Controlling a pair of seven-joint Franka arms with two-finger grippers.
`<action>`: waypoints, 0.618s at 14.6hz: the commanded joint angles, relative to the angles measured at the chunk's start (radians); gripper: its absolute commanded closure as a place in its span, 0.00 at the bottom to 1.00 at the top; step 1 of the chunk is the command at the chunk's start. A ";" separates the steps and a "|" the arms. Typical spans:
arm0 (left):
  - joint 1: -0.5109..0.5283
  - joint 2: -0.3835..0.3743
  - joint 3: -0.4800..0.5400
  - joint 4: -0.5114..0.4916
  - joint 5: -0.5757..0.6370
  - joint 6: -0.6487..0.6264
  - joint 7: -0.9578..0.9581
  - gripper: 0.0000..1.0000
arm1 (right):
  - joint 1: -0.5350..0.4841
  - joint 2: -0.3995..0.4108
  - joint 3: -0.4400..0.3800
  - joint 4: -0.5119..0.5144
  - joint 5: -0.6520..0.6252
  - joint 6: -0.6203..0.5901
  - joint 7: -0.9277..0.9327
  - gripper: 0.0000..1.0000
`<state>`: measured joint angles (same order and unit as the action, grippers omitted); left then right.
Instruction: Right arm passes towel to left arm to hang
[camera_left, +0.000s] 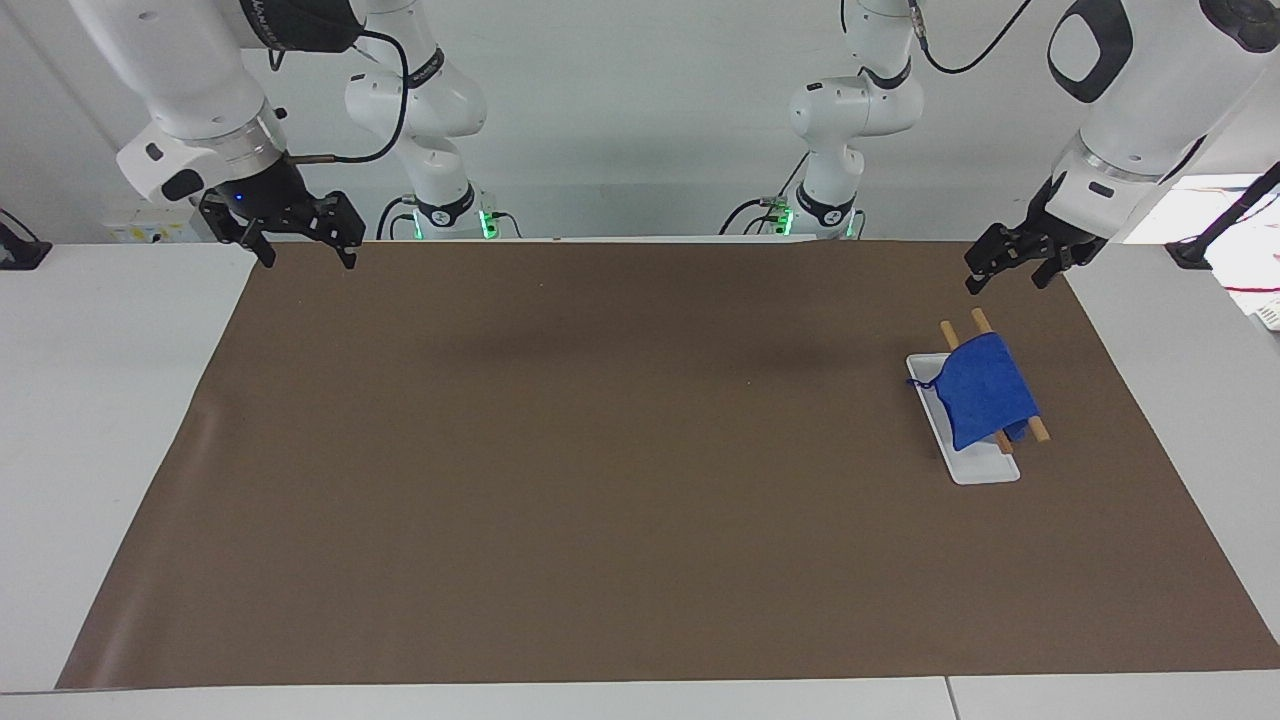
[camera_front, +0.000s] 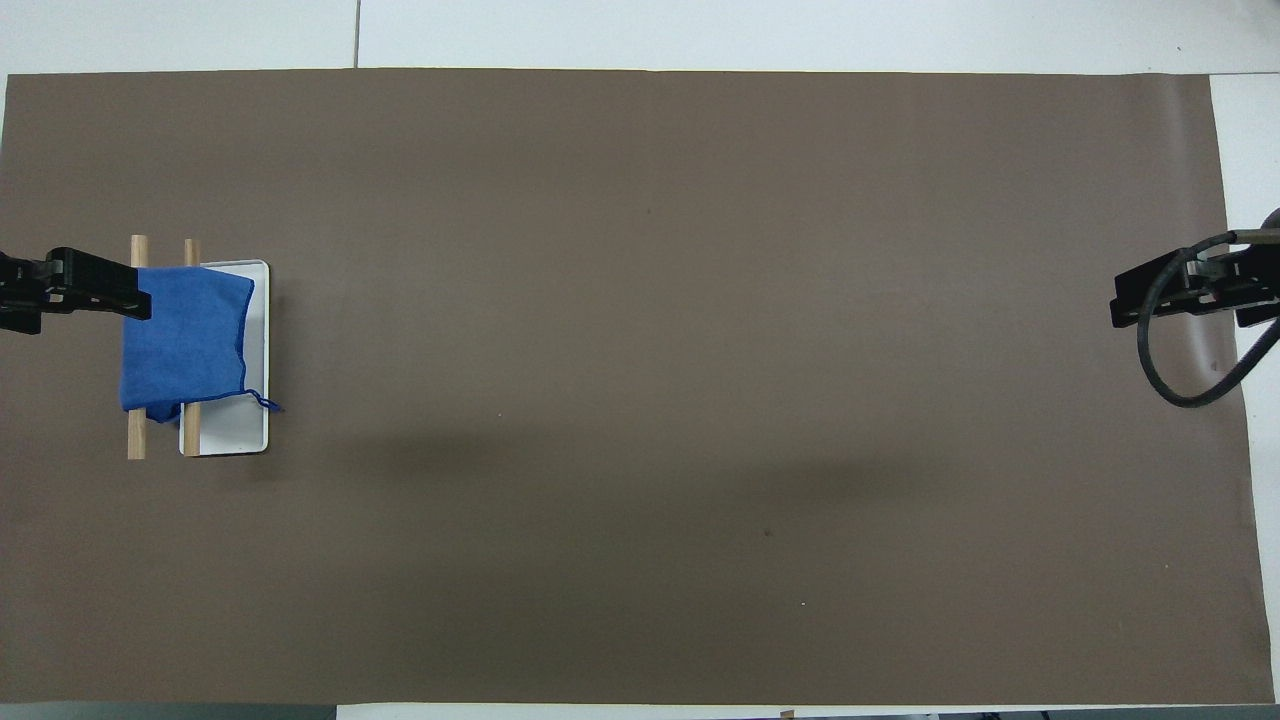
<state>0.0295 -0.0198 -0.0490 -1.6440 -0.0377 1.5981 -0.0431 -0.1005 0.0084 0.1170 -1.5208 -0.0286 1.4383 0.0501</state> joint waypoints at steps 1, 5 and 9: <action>-0.010 -0.026 0.006 -0.036 0.004 0.036 0.023 0.00 | -0.013 -0.016 0.007 -0.024 0.001 0.022 0.008 0.00; -0.010 -0.026 0.003 -0.036 0.027 0.036 0.023 0.00 | -0.013 -0.016 0.007 -0.024 0.001 0.021 0.008 0.00; -0.010 -0.028 0.001 -0.039 0.027 0.037 0.023 0.00 | -0.013 -0.016 0.007 -0.024 0.001 0.021 0.008 0.00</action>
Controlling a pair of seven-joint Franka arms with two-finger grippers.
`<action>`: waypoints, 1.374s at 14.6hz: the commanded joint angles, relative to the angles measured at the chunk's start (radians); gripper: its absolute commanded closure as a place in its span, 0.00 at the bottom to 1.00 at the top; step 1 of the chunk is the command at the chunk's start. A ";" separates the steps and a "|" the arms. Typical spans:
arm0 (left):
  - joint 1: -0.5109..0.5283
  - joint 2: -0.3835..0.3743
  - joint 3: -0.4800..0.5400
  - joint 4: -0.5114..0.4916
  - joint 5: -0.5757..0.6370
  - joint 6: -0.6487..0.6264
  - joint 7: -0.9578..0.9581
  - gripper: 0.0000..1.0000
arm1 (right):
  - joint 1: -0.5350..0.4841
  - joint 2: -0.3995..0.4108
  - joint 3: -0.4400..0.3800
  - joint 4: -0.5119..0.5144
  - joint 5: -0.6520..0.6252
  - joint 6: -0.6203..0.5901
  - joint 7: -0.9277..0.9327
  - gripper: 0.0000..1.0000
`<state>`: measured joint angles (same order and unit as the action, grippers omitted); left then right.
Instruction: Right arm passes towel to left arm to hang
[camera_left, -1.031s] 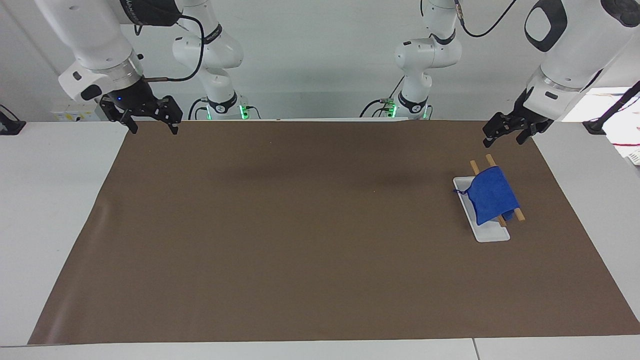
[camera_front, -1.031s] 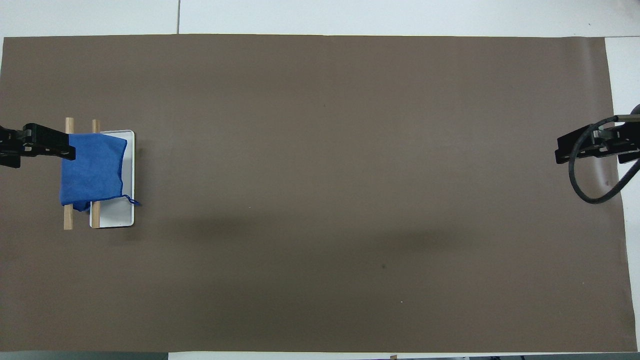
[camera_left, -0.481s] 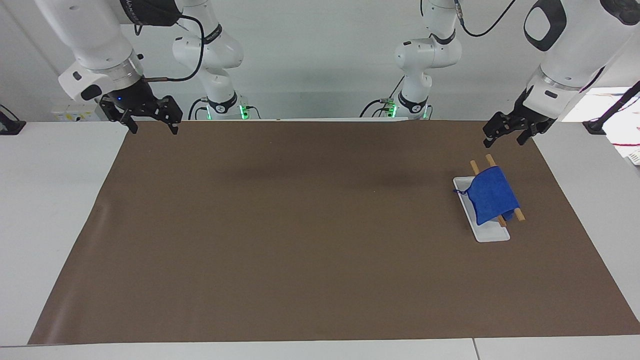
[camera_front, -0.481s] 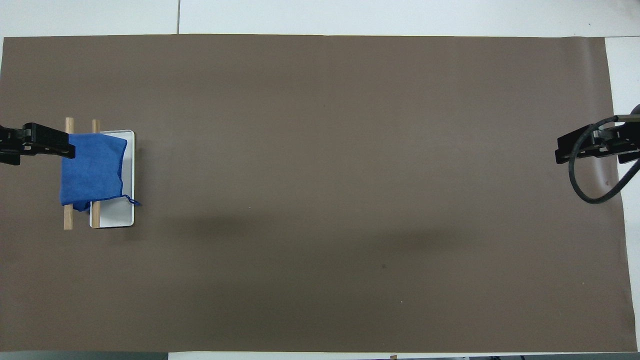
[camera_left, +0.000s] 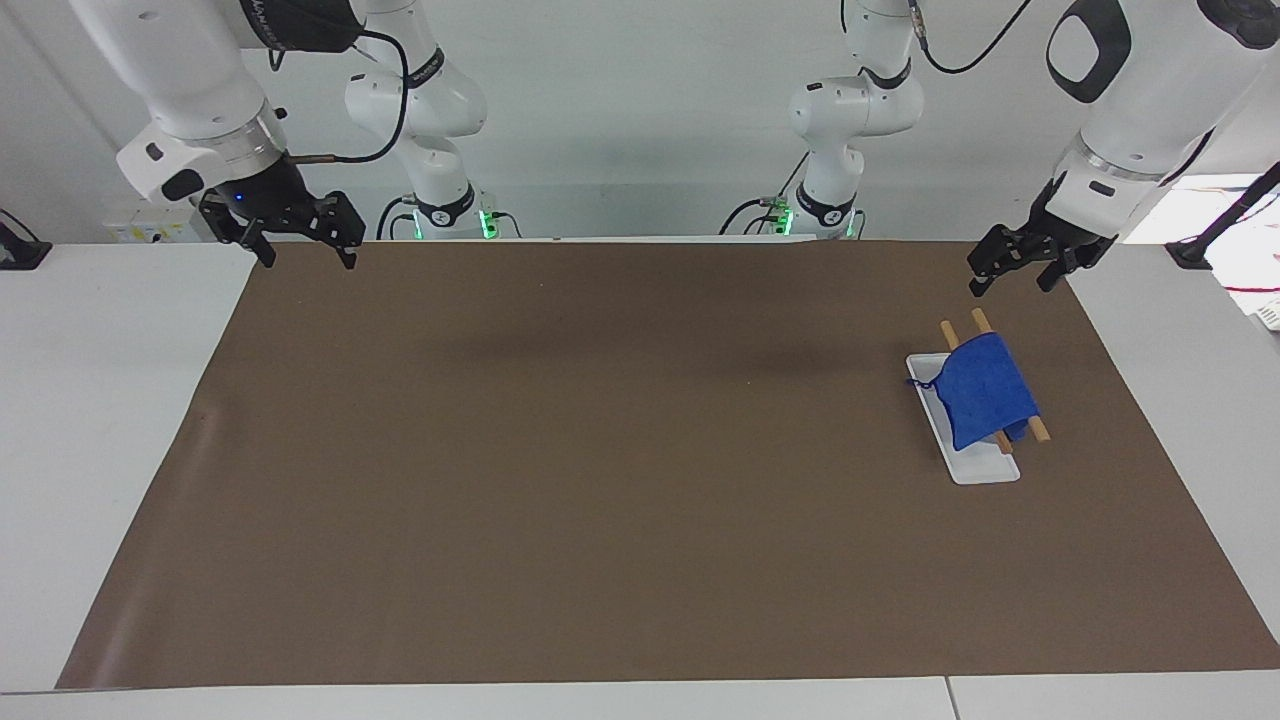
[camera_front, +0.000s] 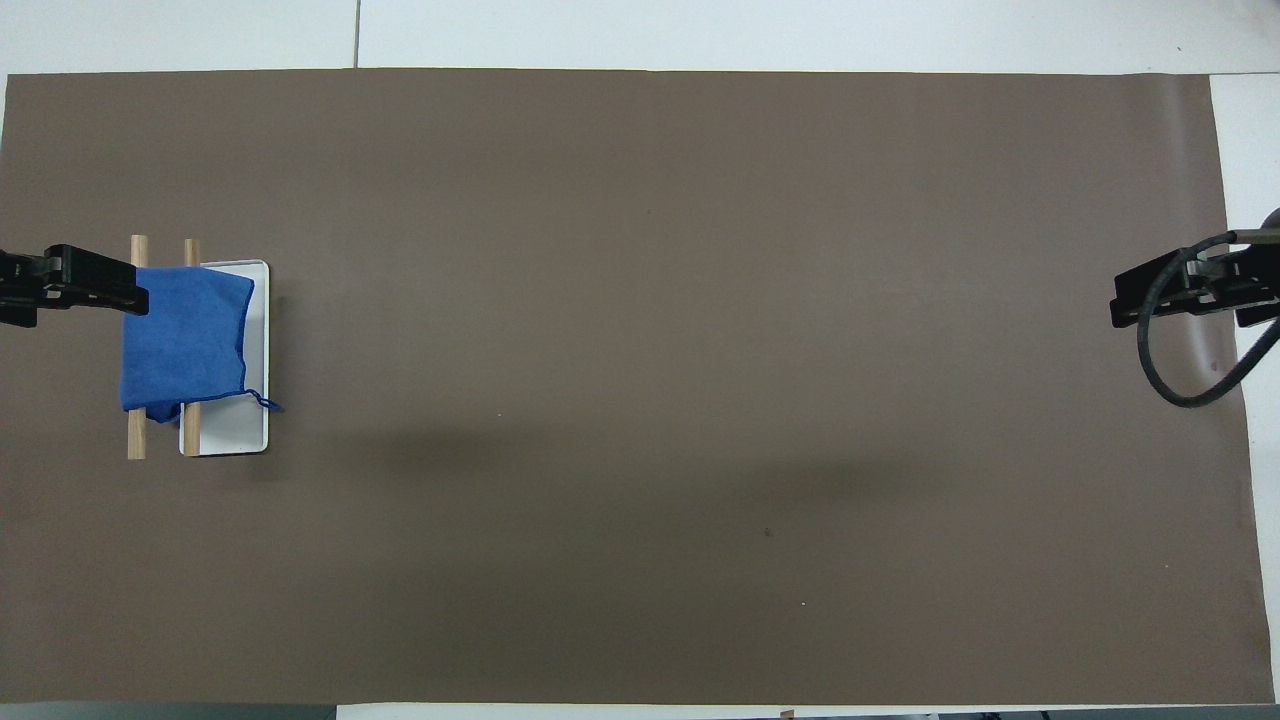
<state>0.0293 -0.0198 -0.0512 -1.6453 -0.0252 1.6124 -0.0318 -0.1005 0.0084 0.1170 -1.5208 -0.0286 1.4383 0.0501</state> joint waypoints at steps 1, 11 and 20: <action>-0.009 -0.028 0.004 -0.037 0.014 0.023 0.012 0.00 | -0.013 -0.016 0.007 -0.024 0.001 0.022 0.008 0.00; -0.009 -0.028 0.004 -0.037 0.014 0.027 0.012 0.00 | -0.012 -0.016 0.007 -0.024 0.001 0.022 0.008 0.00; -0.008 -0.029 0.001 -0.030 0.014 0.027 0.015 0.00 | -0.011 -0.013 0.007 -0.010 -0.001 0.022 0.007 0.00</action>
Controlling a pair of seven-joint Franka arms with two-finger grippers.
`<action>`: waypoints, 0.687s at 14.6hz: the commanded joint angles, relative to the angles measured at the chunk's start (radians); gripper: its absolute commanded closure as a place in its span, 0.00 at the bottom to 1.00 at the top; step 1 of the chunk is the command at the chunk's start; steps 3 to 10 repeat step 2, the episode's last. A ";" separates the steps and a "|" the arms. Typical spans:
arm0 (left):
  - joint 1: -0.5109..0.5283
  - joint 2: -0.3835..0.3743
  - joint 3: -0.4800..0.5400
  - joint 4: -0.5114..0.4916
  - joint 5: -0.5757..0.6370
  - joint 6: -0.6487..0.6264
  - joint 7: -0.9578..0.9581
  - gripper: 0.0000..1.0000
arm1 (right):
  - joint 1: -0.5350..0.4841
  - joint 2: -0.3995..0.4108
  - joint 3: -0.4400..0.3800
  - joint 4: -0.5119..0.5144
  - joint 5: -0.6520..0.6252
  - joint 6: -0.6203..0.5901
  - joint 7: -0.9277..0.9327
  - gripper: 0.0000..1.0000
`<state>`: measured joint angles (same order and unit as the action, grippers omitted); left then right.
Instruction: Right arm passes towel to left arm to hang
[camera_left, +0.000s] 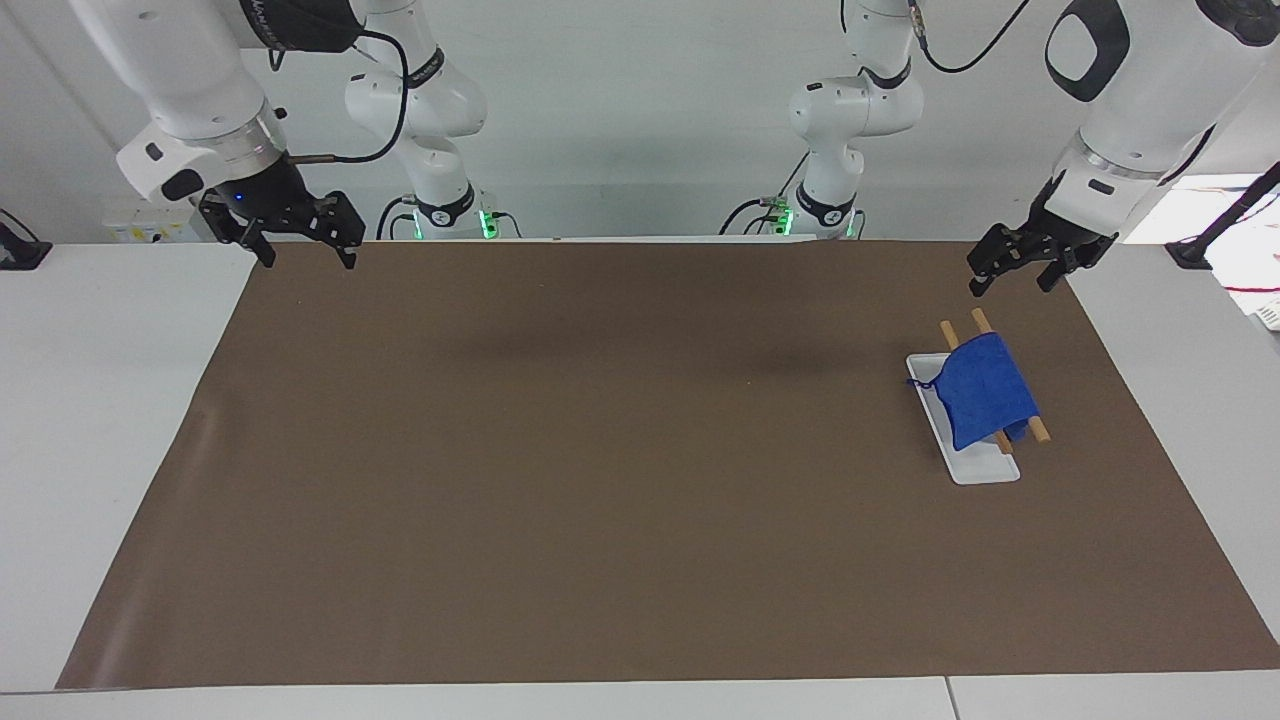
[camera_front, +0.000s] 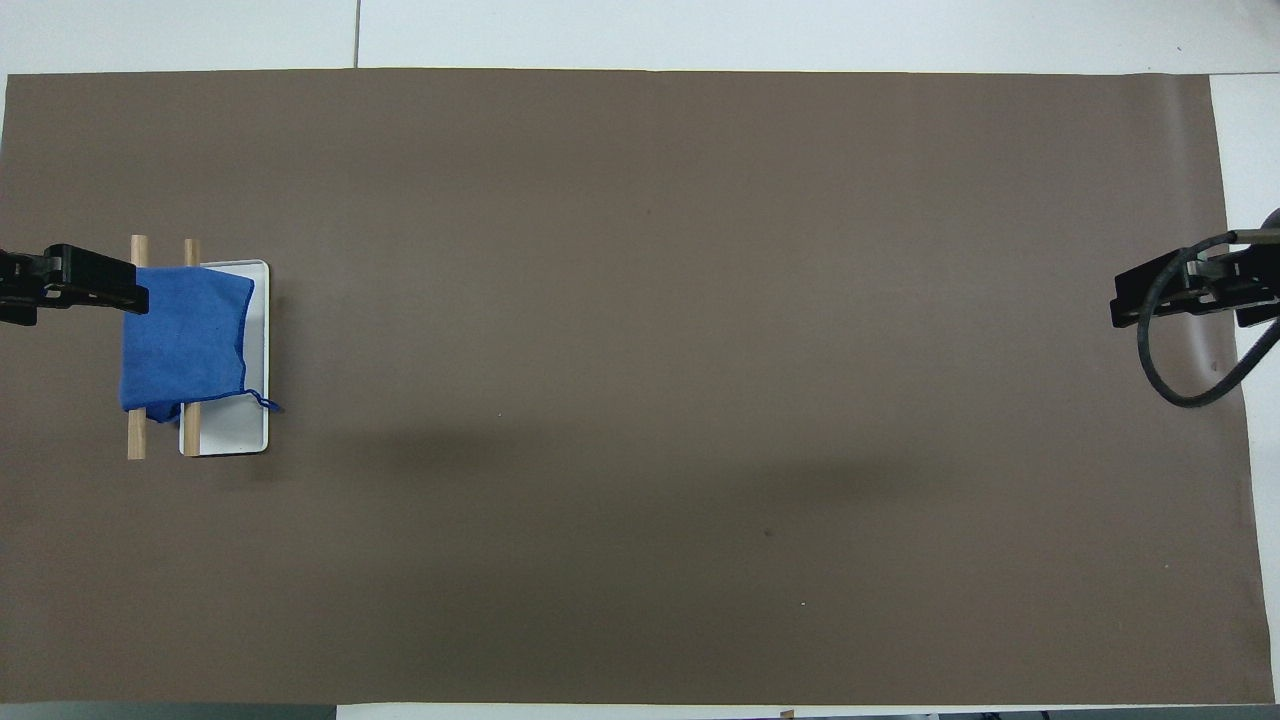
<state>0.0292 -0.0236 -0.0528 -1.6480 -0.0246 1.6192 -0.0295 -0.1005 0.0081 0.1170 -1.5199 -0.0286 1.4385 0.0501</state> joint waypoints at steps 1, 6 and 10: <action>-0.008 -0.027 0.002 -0.030 0.014 0.022 0.013 0.00 | -0.013 -0.014 0.007 -0.014 0.001 0.022 0.010 0.00; -0.008 -0.027 0.002 -0.032 0.014 0.022 0.013 0.00 | -0.015 -0.016 0.007 -0.022 0.001 0.023 0.007 0.00; -0.008 -0.027 0.002 -0.032 0.014 0.022 0.013 0.00 | -0.015 -0.016 0.007 -0.022 0.001 0.023 0.007 0.00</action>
